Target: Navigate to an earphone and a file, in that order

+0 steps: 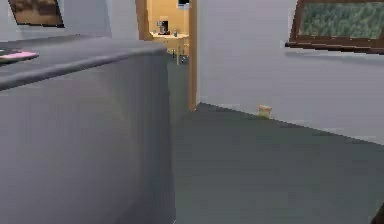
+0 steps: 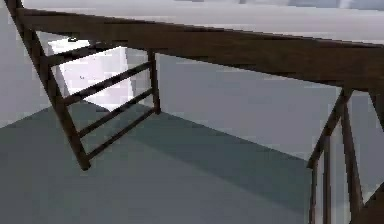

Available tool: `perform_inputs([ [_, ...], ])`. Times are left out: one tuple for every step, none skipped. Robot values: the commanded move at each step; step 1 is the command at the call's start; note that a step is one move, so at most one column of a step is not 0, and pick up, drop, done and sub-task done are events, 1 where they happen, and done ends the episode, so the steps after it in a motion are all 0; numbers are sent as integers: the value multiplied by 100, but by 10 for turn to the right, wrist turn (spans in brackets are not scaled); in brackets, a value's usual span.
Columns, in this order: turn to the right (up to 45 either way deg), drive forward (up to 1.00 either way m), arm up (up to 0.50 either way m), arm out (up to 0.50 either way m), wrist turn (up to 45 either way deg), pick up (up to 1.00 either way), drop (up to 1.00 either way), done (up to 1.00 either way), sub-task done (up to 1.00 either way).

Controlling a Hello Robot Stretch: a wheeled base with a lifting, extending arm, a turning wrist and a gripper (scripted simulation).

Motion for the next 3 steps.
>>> perform_inputs([
  [360, 0, 0, 0, 0, 0, 0, 0, 0],
  [0, 100, 0, 0, 0, 0, 0, 0, 0],
  [60, 0, 0, 0, 0, 0, 0, 0, 0],
])
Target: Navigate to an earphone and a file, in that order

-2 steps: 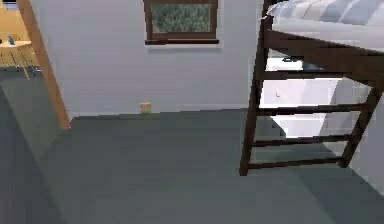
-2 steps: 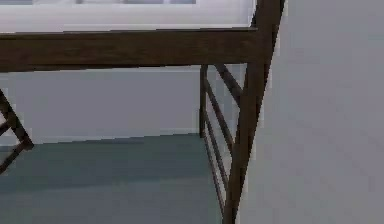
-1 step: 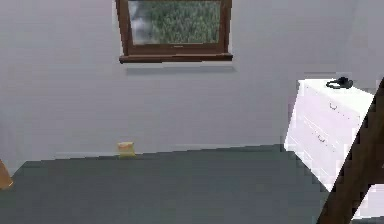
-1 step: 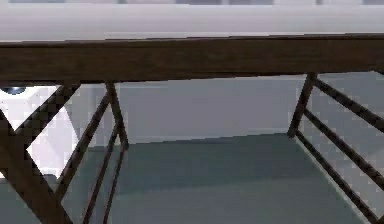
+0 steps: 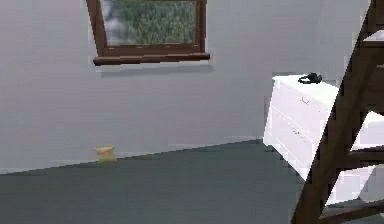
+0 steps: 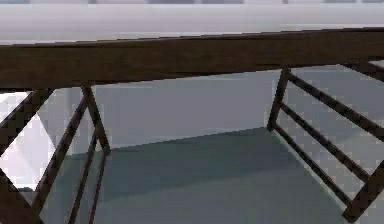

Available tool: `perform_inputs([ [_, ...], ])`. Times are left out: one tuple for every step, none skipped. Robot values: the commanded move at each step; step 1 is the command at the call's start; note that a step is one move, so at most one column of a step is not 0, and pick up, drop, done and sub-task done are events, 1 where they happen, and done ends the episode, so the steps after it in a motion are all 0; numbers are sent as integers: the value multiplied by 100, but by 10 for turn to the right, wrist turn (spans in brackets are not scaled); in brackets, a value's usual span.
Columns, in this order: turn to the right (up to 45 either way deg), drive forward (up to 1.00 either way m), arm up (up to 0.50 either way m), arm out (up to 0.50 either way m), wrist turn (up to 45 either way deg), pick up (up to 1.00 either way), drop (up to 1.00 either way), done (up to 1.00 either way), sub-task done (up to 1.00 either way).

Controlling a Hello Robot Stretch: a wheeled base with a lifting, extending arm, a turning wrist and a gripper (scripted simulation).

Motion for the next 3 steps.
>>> perform_inputs([
  [0, 60, 0, 0, 0, 0, 0, 0, 0],
  [390, 0, 0, 0, 0, 0, 0, 0, 0],
  [30, 0, 0, 0, 0, 0, 0, 0, 0],
])
